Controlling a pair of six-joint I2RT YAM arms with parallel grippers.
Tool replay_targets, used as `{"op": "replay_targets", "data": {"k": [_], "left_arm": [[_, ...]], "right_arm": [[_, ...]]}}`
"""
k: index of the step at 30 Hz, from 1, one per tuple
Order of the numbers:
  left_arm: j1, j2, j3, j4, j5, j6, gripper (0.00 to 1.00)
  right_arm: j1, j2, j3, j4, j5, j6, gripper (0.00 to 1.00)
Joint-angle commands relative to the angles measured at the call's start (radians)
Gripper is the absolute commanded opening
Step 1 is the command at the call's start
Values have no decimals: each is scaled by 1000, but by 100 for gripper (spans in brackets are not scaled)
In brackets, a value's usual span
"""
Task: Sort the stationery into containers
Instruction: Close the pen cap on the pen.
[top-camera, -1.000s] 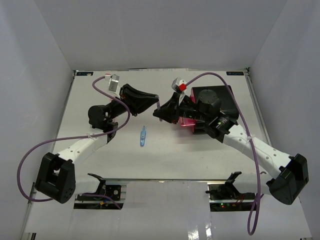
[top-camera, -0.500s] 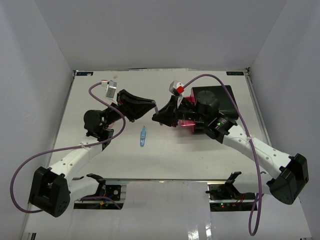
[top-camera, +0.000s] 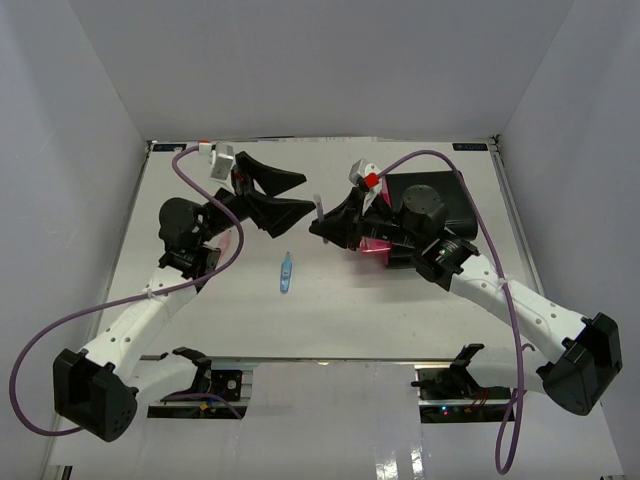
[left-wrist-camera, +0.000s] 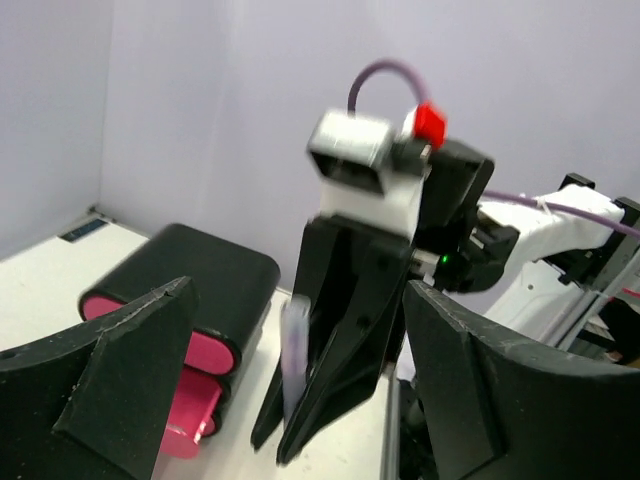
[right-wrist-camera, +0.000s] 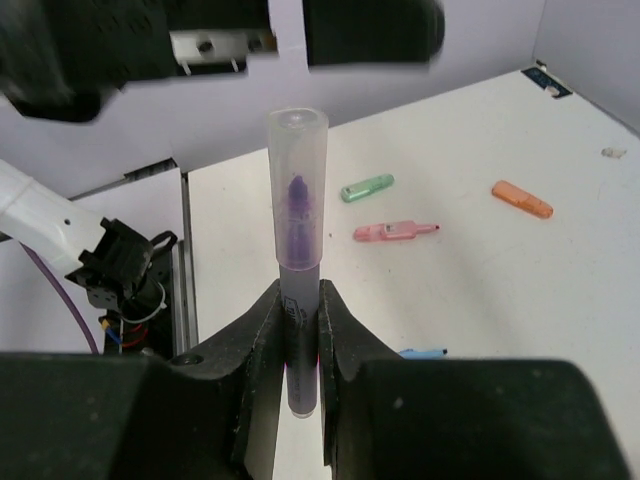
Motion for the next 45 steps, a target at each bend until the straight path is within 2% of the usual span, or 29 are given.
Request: {"op": "replay_targets", "data": {"k": [1, 4, 12, 23, 35, 39, 42, 45], "left_arm": [[2, -51, 94, -124, -52, 109, 95], [2, -39, 141, -187, -69, 160, 96], [-2, 84, 244, -339, -43, 163, 94], [-32, 133, 271, -406, -93, 159, 74], [-88, 107, 244, -421, -126, 199, 61], [-96, 107, 241, -427, -126, 212, 55], [-99, 106, 241, -427, -129, 223, 47], [-102, 104, 241, -427, -133, 231, 45]], "right_arm": [[0, -9, -33, 37, 15, -24, 8], [0, -3, -36, 27, 6, -29, 8], [0, 6, -1, -6, 17, -58, 8], [0, 31, 33, -10, 26, -69, 8], [0, 46, 61, -38, 41, -60, 8], [0, 38, 64, -41, 47, -59, 8], [0, 35, 64, -46, 47, -56, 8], [0, 35, 64, -49, 47, -58, 8]]}}
